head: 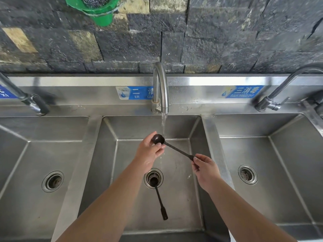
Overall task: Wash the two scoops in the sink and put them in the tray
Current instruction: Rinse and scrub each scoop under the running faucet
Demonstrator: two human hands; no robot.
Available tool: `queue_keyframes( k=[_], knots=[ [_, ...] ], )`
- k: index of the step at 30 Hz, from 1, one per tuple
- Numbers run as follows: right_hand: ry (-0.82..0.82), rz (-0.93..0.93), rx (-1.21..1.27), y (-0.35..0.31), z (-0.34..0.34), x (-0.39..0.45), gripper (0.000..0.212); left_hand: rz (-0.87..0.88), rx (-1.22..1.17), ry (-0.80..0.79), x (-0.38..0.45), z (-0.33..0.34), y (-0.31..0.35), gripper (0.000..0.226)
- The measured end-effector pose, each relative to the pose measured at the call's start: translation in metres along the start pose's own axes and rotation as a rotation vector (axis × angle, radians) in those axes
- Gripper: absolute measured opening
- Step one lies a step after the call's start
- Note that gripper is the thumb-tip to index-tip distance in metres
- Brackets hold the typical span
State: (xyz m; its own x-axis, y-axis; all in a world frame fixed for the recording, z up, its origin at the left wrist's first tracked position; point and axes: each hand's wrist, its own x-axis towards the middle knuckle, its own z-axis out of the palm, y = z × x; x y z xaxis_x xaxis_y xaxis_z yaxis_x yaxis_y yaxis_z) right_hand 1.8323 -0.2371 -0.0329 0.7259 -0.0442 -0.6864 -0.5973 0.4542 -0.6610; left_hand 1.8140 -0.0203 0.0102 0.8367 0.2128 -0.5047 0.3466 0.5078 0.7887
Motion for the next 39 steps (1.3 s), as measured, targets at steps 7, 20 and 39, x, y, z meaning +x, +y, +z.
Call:
queue_keyframes(
  k=[7, 20, 39],
  knots=[
    [0.001, -0.006, 0.118, -0.014, 0.014, 0.007, 0.019, -0.011, -0.069, 0.024, 0.014, 0.003, 0.002, 0.048],
    [-0.091, -0.015, 0.142, -0.023, 0.062, 0.021, 0.021, 0.024, -0.274, 0.100, 0.015, -0.015, 0.029, 0.060],
    [-0.248, 0.171, 0.103, 0.012, 0.129, 0.019, 0.027, 0.218, -0.335, 0.204, -0.007, -0.083, 0.057, 0.054]
  ],
)
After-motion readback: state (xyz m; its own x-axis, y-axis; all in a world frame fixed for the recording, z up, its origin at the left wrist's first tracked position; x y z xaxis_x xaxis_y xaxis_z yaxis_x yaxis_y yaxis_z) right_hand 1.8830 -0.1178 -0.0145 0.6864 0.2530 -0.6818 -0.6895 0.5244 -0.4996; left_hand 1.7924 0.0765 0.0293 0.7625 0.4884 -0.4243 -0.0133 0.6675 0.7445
